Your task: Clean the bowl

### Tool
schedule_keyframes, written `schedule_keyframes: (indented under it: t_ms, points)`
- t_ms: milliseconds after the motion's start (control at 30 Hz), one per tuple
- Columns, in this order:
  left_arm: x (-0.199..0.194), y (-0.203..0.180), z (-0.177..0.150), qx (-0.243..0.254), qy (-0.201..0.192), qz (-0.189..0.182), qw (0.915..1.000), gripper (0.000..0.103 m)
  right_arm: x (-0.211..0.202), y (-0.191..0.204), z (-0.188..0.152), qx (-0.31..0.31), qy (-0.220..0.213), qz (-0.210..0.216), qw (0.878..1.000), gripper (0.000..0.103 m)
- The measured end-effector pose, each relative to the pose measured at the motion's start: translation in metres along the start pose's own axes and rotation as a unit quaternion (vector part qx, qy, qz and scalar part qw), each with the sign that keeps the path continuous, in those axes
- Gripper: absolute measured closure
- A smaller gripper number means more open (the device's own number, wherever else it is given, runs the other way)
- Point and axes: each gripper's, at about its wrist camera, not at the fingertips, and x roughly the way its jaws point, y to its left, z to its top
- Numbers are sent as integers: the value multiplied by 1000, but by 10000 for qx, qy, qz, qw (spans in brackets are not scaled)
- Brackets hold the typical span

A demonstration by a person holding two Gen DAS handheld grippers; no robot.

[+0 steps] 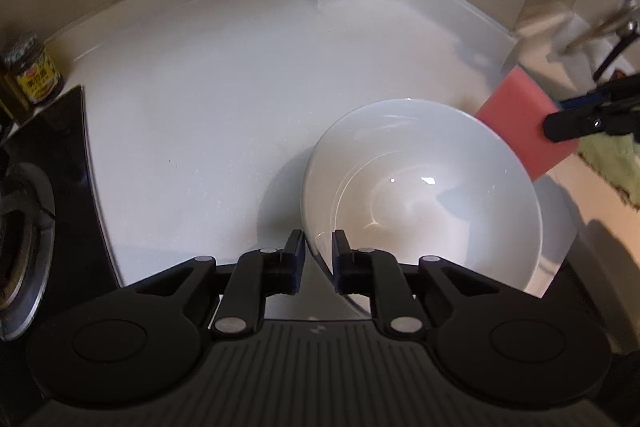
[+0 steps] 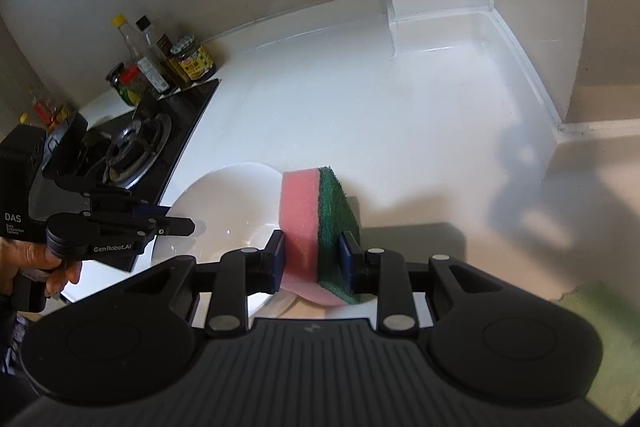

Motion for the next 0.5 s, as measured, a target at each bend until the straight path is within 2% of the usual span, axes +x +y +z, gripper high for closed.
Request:
schedule_keyframes:
  t_ms: [100, 133, 167, 233, 300, 333, 400, 500]
  points:
    - [7, -5, 11, 1056, -16, -54, 9944, 89, 2, -1, 6, -160, 72, 6, 9998, 79]
    - [6, -7, 11, 1369, -52, -125, 9905, 89, 2, -2, 9, -167, 64, 6, 9998, 79]
    - [9, -9, 15, 1873, -119, -260, 9819, 89, 3, -2, 11, -184, 45, -24, 9998, 79]
    - [16, -12, 25, 2221, -166, -457, 9738, 89, 7, -3, 18, -202, -14, -106, 9997, 79]
    - [20, -6, 35, 2018, -172, -655, 9771, 87, 11, -5, 23, -184, -50, -152, 9997, 79]
    - [18, -2, 37, 1640, -140, -589, 9846, 79, 12, -5, 24, -177, -56, -162, 9997, 79]
    - [12, 7, 37, 713, -56, -410, 9966, 79, 12, -7, 22, -156, -57, -139, 9998, 79]
    - [2, 8, 20, -165, 4, -190, 9997, 81, 7, -10, 13, -6, -82, -30, 10000, 79]
